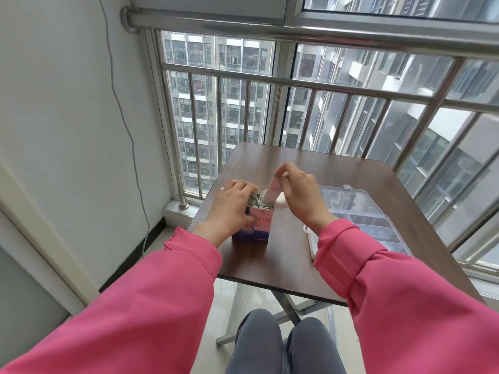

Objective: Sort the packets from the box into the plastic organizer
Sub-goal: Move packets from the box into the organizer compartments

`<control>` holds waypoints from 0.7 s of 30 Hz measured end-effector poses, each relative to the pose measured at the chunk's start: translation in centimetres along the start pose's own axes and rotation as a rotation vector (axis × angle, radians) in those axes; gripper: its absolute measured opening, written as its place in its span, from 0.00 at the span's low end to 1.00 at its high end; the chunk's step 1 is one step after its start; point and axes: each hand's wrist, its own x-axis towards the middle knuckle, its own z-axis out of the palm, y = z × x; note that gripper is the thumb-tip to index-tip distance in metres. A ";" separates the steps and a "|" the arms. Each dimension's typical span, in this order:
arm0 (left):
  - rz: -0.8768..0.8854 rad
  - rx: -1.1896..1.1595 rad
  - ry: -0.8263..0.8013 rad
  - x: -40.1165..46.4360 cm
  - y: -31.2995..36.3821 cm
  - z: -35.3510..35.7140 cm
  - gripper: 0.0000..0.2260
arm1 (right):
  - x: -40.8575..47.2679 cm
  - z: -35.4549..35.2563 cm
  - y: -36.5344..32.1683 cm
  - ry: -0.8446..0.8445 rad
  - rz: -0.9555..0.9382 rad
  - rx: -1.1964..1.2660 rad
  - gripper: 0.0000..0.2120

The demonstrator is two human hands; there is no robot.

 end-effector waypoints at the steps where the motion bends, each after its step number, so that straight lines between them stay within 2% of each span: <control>1: -0.003 0.003 -0.007 0.0 -0.1 0.0 0.33 | 0.0 -0.1 0.0 0.009 -0.009 0.021 0.07; 5: -0.003 0.051 -0.054 0.1 0.1 0.0 0.36 | 0.2 -0.3 0.2 -0.072 0.000 0.076 0.07; 7: -0.017 -0.055 -0.062 0.3 0.9 -0.2 0.37 | 0.3 -0.5 0.2 -0.071 -0.004 0.095 0.08; 11: -0.058 -0.435 0.052 0.9 2.4 0.1 0.23 | 0.2 -1.5 0.1 0.070 -0.044 0.200 0.07; 13: -0.026 -0.508 0.098 1.1 2.6 0.3 0.17 | 0.0 -2.4 0.2 0.138 -0.025 0.297 0.06; 15: 0.062 -0.540 0.129 1.4 3.6 -0.2 0.16 | -0.3 -3.6 0.6 0.161 0.041 0.475 0.07; 18: 0.127 -0.623 0.100 1.3 5.7 -1.2 0.09 | -1.3 -5.3 1.2 0.159 0.175 0.765 0.07; 21: 0.139 -0.789 -0.013 1.1 7.7 -1.2 0.07 | -2.7 -6.6 2.5 0.169 0.228 0.812 0.08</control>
